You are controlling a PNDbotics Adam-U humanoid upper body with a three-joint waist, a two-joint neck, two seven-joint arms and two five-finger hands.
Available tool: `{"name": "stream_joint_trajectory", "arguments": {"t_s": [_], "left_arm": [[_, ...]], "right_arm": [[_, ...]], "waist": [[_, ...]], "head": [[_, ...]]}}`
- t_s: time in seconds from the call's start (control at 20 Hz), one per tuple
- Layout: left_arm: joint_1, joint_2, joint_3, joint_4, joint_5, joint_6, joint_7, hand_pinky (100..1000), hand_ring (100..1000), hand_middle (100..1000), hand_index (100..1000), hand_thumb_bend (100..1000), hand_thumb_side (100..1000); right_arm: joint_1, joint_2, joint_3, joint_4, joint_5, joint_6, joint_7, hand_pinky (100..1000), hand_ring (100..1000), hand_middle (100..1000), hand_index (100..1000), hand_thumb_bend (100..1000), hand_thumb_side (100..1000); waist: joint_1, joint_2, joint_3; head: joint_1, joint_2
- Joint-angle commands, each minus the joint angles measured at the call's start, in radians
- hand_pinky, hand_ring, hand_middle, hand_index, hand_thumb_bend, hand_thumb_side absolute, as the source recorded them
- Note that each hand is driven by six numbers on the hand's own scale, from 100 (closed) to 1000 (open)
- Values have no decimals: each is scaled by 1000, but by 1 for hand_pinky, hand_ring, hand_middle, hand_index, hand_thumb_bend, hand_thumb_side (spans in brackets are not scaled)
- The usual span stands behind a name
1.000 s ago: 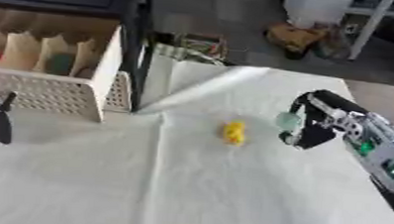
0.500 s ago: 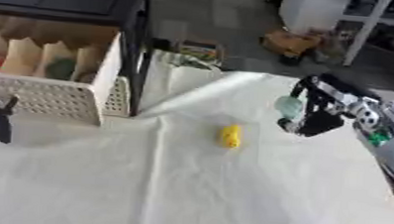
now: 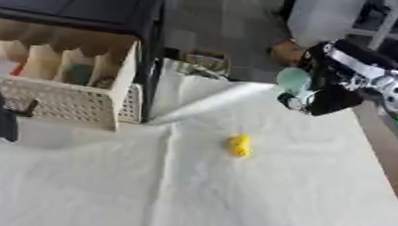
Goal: Pick up objects from table and place into drawer.
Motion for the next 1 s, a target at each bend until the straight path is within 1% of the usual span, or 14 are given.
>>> {"name": "stream_joint_trajectory", "arguments": {"t_s": [0.05,0.3,0.45,0.75,1.0], "left_arm": [[-13,27,11,-14,9,8,-1,424,435,558,714,100,567],[-19,28,8,-14,11,24,-5,424,435,558,714,100,564],[-25,26,4,-14,9,36,-10,424,434,558,714,100,561],[-44,18,-12,-14,2,61,-28,422,432,557,713,100,547],[-67,6,-32,-14,-6,86,-48,421,431,557,712,100,537]], "right_arm": [[-43,-34,-9,-35,-23,9,2,419,503,100,575,379,236],[-106,-14,7,-46,-29,12,12,418,502,100,574,373,249],[-149,10,13,-41,-29,16,17,417,500,100,574,378,256],[-244,74,15,-17,-36,23,22,416,492,100,572,389,265],[-313,137,3,9,-49,35,24,415,487,100,573,408,263]], "waist": [[-1,-22,4],[-14,-23,15],[-22,-21,26],[-38,-10,47],[-51,4,58]], "head": [[6,-6],[5,-12],[4,-22],[-10,-39],[-36,-55]]}}
